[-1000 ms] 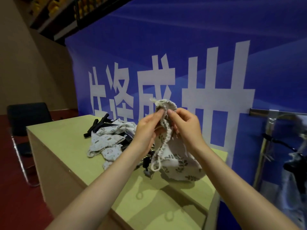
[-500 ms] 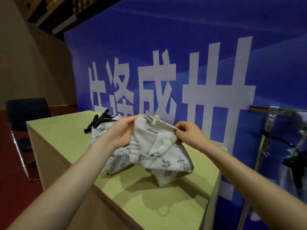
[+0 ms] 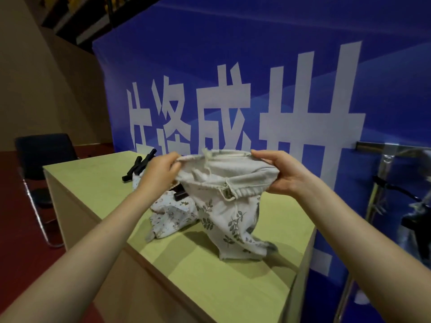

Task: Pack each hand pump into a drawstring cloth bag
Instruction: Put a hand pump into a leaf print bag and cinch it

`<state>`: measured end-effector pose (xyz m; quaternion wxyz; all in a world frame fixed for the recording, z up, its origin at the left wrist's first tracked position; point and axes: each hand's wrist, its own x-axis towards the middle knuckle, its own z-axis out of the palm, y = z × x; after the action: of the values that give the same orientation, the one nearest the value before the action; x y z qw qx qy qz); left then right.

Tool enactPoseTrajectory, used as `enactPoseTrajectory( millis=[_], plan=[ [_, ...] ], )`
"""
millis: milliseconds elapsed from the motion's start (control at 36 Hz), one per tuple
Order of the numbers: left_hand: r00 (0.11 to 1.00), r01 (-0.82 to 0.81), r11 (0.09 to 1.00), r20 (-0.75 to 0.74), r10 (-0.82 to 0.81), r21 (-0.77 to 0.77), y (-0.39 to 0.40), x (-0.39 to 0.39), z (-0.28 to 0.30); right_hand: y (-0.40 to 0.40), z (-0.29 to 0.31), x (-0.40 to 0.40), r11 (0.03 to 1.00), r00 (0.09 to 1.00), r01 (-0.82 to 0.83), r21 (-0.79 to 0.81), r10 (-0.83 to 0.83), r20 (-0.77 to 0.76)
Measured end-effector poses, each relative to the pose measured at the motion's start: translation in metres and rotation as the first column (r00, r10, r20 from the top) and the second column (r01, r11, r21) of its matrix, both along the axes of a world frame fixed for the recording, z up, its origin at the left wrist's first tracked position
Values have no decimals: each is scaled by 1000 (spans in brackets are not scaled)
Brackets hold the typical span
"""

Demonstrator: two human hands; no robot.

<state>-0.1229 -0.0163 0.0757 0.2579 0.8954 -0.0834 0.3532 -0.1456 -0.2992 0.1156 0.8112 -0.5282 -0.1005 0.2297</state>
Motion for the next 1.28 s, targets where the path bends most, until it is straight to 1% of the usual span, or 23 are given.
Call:
enactPoseTrajectory(
  millis=[56,111,139,194,250,306,389,444,528,611,667,694,722,750,806,833,861,917,1000,1056,1139,1222,1278],
  plan=[
    [998,28,991,-54,-35,-131,6,-5,7,-4,-3,4,992,994,44,-114,-33,101],
    [966,113,900,-166,-199,-421,5,-11,13,-7,-11,10,952,965,126,-280,-51,259],
    [917,152,781,-207,-340,-606,3,-15,16,-7,-15,13,925,943,172,-340,-54,330],
    [782,186,436,-136,-608,-880,0,-21,19,-7,-24,21,892,913,240,-383,-73,402],
    [679,193,151,21,-734,-970,-2,-28,20,-3,-30,27,885,907,283,-371,-121,404],
    [615,209,-26,152,-774,-978,-5,-33,22,6,-38,35,847,881,382,-368,-213,423],
    [580,219,-204,295,-759,-954,-17,-39,28,22,-49,48,647,729,635,-422,-323,603],
    [561,246,-208,314,-766,-947,-27,-44,37,32,-51,56,596,667,697,-399,-334,666],
    [465,289,-241,356,-811,-926,-39,-52,57,48,-45,67,627,658,684,-372,-311,686],
    [481,342,-251,398,-781,-906,-32,-54,74,61,-30,75,696,660,650,-306,-317,681],
    [524,379,-193,382,-762,-905,-19,-49,78,65,-19,82,726,642,645,-238,-346,684],
    [563,390,-106,328,-758,-915,-13,-46,78,64,-16,85,735,629,646,-203,-364,687],
    [632,389,51,226,-741,-920,-7,-43,75,63,-15,90,737,612,654,-173,-380,693],
    [717,370,272,87,-692,-888,-3,-41,72,61,-16,94,736,601,660,-152,-396,694],
    [875,257,729,-167,-453,-634,-2,-36,60,55,-26,103,745,630,649,-153,-413,658],
    [916,195,858,-224,-332,-476,-4,-32,50,52,-35,109,754,667,631,-185,-404,626],
    [935,151,914,-246,-256,-378,-8,-27,39,47,-47,114,762,704,608,-222,-389,594],
    [939,116,922,-262,-223,-370,-17,-19,15,38,-76,124,770,768,565,-296,-361,529],
    [908,70,847,-318,-274,-527,-34,3,-23,26,-117,128,751,814,543,-376,-361,454],
    [883,16,723,-330,-334,-690,-48,19,-40,18,-141,125,705,787,594,-388,-408,463],
    [856,1,504,-260,-447,-864,-72,37,-50,-2,-169,127,563,677,728,-392,-500,540],
    [871,2,456,-223,-439,-890,-90,53,-54,-21,-180,135,413,606,795,-443,-551,574],
    [880,1,424,-201,-430,-906,-98,62,-57,-28,-182,145,352,616,787,-508,-506,604]
  ],
)
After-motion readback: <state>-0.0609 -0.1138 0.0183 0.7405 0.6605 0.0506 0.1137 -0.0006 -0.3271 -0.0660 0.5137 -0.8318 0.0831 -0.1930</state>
